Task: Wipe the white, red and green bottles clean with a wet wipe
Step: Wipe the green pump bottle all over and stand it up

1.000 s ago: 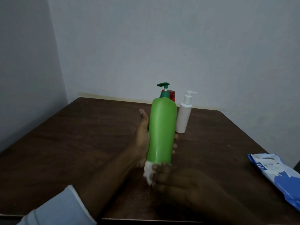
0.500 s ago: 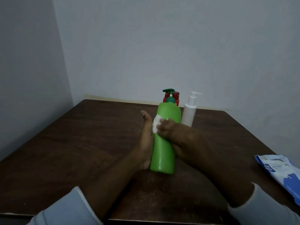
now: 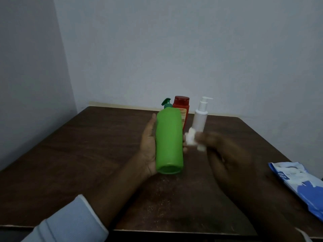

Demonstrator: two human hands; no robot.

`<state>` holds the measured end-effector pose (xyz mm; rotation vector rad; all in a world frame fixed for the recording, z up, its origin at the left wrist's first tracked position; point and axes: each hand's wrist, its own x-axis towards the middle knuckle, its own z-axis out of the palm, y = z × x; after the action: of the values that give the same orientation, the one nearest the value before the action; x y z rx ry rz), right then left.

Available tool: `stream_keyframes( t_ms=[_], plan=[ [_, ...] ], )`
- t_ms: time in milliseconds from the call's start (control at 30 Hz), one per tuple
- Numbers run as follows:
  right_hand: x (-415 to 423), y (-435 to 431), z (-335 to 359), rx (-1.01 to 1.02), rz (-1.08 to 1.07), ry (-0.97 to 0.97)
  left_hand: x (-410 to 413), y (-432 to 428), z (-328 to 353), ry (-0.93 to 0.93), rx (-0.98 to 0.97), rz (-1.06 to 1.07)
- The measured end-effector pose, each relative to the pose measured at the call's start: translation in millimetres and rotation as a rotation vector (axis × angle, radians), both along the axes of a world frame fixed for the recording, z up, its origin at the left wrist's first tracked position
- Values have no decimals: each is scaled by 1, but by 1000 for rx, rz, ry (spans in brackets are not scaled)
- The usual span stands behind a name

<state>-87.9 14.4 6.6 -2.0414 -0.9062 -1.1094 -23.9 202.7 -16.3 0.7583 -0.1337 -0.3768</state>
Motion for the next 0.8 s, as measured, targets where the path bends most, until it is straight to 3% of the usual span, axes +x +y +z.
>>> stream_keyframes(
  t_ms=[133, 233, 333, 500, 633, 800],
  plan=[
    [32, 15, 11, 248, -27, 137, -9, -3, 3, -2, 121, -106],
    [53, 25, 7, 35, -53, 174, -14, -4, 6, -40, 196, -134],
    [47, 36, -8, -216, -70, 142, -9, 3, 7, -21, 144, -14],
    [6, 39, -20, -402, 118, 56, -1, 10, 12, 169, 81, 51],
    [-4, 17, -11, -202, 36, 30, 6, 13, 14, 350, -158, 169],
    [-1, 15, -15, 80, -143, 90, 5, 18, 19, 386, -168, 317]
  ],
)
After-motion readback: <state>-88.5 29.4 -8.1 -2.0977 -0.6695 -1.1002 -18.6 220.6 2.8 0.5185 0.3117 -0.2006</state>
